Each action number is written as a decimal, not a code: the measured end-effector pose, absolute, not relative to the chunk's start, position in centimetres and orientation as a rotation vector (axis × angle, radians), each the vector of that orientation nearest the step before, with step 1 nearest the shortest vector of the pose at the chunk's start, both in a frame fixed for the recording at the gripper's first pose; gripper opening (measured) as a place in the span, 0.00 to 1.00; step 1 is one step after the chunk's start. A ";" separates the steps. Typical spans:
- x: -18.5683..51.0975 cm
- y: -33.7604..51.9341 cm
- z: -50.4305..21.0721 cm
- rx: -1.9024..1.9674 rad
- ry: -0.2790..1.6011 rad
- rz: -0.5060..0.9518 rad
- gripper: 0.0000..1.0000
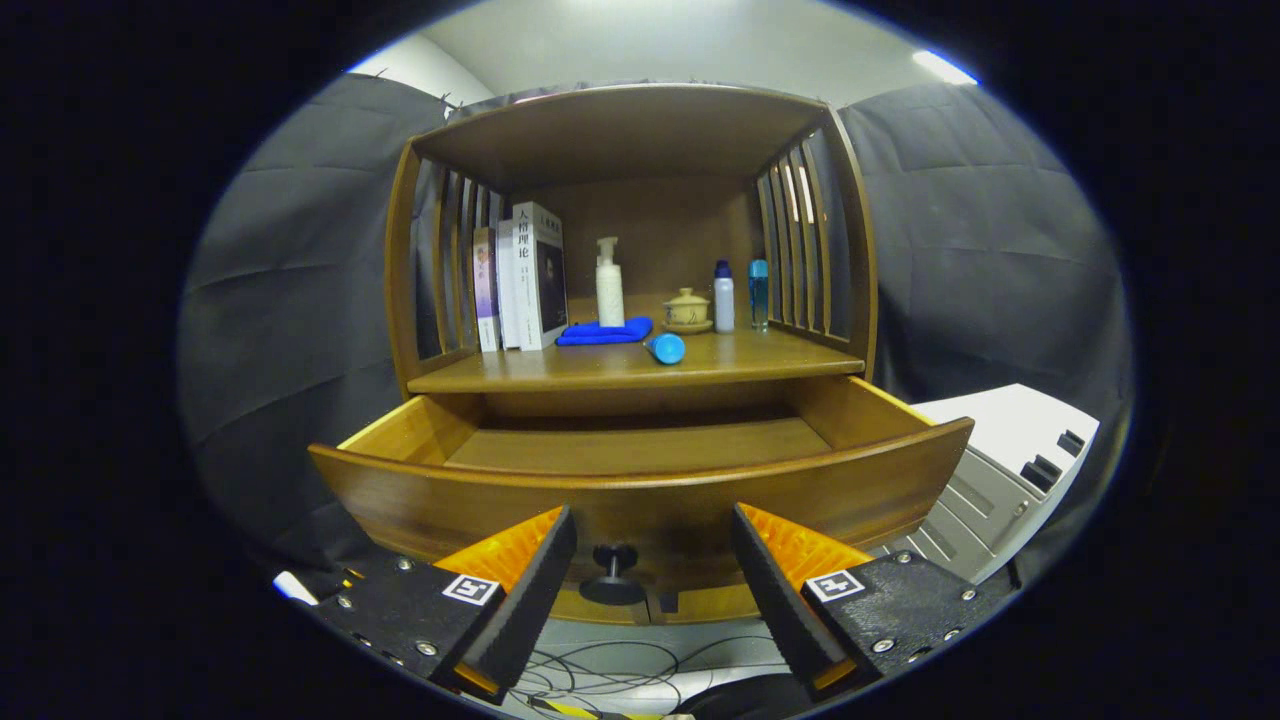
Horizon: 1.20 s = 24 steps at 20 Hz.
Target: Pull open the drawer, take out the items inside it, and place them on the countertop above the cabinet.
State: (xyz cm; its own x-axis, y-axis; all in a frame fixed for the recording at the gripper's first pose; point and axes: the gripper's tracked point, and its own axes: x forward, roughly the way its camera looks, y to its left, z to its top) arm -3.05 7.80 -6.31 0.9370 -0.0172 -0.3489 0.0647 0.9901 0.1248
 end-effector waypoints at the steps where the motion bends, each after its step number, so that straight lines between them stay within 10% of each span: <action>1: -3.0 7.9 -6.9 0.128 0.368 -0.036 0.96; 24: 0.6 8.5 -9.6 0.123 0.372 -0.031 0.96</action>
State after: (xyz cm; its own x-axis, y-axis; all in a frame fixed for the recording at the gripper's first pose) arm 0.56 8.54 -9.63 0.9312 -0.0077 -0.3643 0.0528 0.9921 0.1140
